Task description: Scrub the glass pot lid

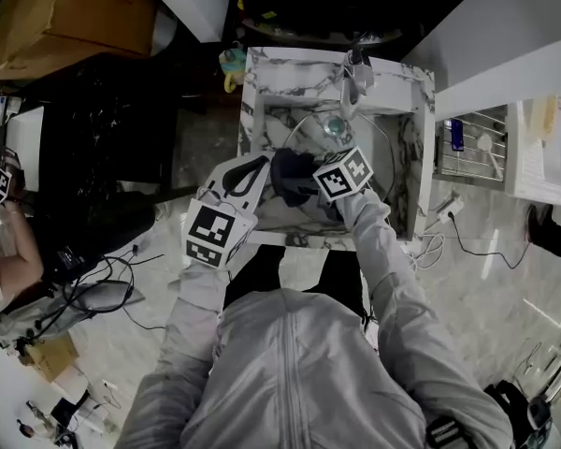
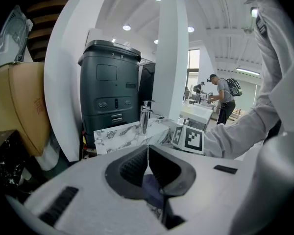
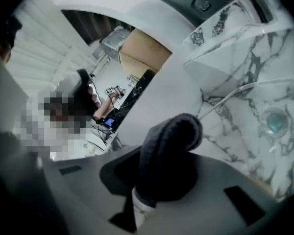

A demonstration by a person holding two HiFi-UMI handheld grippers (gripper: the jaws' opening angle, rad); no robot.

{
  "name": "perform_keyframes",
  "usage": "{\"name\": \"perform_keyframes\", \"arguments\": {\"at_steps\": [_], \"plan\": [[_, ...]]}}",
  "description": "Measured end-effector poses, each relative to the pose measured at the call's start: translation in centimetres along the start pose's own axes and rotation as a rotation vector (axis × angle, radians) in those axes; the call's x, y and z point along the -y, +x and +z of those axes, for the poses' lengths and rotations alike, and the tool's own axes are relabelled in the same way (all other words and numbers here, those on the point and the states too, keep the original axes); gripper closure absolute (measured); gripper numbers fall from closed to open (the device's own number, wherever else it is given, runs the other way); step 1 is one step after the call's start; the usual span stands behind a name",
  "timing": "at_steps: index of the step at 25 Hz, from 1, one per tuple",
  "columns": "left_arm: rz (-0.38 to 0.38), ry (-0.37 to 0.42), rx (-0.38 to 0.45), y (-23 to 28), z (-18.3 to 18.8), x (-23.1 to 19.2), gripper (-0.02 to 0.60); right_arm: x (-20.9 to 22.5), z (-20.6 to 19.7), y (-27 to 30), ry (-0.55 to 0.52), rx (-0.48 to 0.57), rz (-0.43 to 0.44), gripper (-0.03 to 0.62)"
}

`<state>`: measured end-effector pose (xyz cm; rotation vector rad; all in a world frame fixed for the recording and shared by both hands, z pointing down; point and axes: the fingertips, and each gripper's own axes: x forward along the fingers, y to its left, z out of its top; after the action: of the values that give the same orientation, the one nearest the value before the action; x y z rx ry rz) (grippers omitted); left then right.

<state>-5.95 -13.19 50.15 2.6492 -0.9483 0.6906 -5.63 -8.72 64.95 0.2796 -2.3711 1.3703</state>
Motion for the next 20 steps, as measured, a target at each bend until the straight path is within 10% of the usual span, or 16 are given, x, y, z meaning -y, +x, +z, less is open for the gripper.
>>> {"name": "perform_keyframes", "arguments": {"at_steps": [20], "plan": [[-0.028, 0.013, -0.009, 0.4, -0.3, 1.9, 0.554, 10.7, -3.4, -9.8, -0.069, -0.163, -0.582, 0.530]]}}
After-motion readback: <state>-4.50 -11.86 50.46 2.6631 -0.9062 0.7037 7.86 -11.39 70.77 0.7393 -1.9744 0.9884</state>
